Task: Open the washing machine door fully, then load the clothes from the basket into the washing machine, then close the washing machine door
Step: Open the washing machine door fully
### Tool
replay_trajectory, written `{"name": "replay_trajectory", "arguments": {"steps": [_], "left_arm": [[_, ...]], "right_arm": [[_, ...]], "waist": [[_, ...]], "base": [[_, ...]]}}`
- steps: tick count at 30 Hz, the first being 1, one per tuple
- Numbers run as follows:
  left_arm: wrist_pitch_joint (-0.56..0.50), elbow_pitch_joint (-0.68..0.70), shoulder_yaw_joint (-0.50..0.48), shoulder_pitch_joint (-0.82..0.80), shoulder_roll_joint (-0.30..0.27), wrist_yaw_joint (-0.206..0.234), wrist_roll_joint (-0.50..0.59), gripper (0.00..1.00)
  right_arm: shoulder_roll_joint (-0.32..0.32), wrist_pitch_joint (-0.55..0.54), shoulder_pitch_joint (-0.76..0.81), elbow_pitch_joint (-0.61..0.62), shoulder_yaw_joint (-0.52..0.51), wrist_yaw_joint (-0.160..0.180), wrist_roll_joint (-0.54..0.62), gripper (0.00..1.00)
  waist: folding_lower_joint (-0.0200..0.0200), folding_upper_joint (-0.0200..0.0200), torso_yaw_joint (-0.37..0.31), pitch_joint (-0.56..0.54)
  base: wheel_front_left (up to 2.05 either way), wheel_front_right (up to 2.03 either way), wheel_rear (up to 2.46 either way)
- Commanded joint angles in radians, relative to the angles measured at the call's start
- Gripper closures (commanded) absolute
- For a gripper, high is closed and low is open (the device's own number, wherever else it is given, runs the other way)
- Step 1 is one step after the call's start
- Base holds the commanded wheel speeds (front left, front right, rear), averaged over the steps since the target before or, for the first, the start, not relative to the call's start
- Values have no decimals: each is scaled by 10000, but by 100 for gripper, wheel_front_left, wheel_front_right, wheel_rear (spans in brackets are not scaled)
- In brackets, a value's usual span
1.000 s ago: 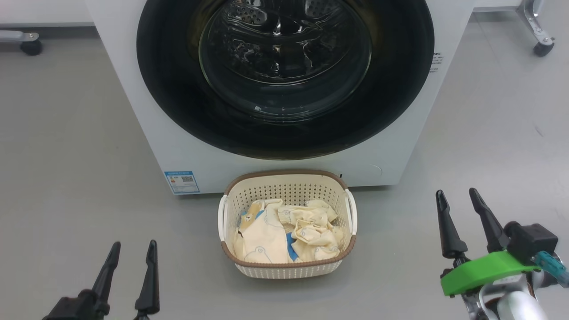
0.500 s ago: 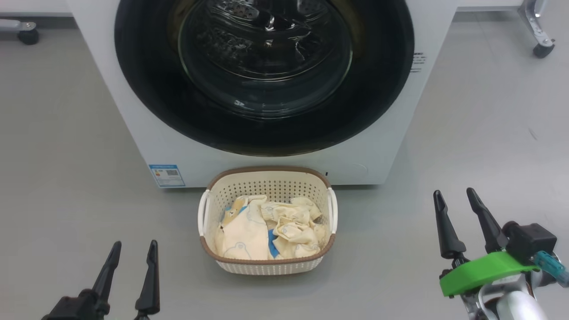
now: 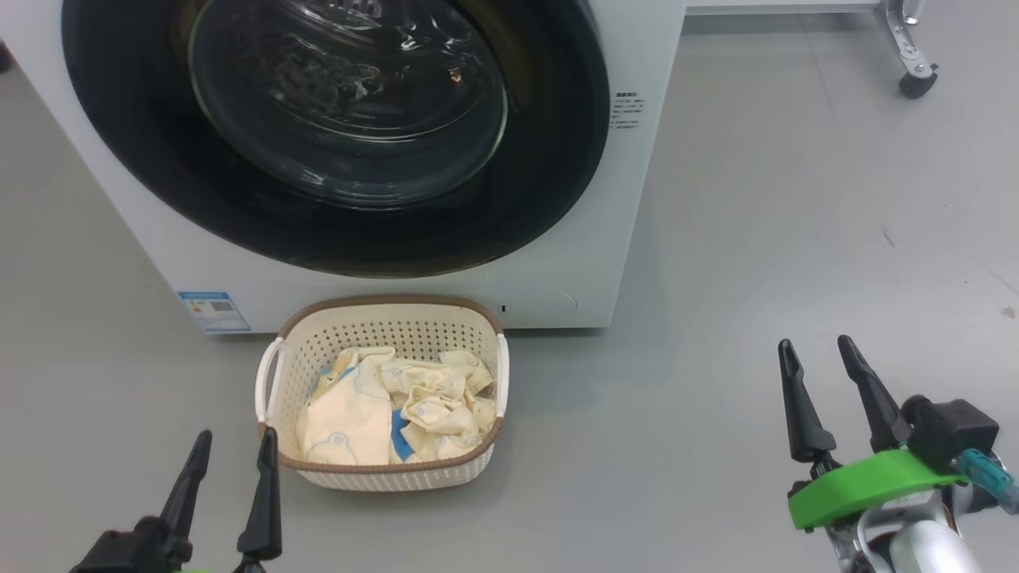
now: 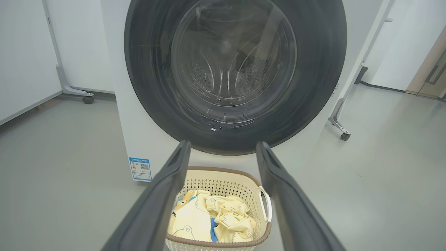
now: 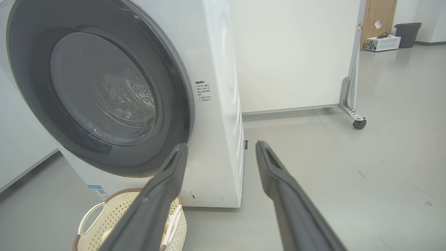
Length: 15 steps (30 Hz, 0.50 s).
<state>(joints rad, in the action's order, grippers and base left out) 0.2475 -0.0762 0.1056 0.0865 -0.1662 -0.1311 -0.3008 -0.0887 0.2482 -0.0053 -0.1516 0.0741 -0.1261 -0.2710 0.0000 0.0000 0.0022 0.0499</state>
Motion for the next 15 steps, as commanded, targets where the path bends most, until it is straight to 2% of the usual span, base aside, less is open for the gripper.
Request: {"name": "replay_trajectory", "arguments": {"steps": [1,8,15], "left_arm": [[143,348,-463,-467,-78,4,25,0],[143,289,-442,-464,-45,4,69,0],[143,310,-389,-439,-88,4,-22,0]], "right_arm": [[-109,136,-433,306,171,-46,78,0],[-85,136,-439,308,180,-46,17,0],[-78,136,-441,314,186,-46,21,0]], "waist": [[0,0,3,-6],[0,0,13,-33],[0,0,-13,-66]], "base": [[102,102,-204],[71,71,-141],[17,17,-33]]}}
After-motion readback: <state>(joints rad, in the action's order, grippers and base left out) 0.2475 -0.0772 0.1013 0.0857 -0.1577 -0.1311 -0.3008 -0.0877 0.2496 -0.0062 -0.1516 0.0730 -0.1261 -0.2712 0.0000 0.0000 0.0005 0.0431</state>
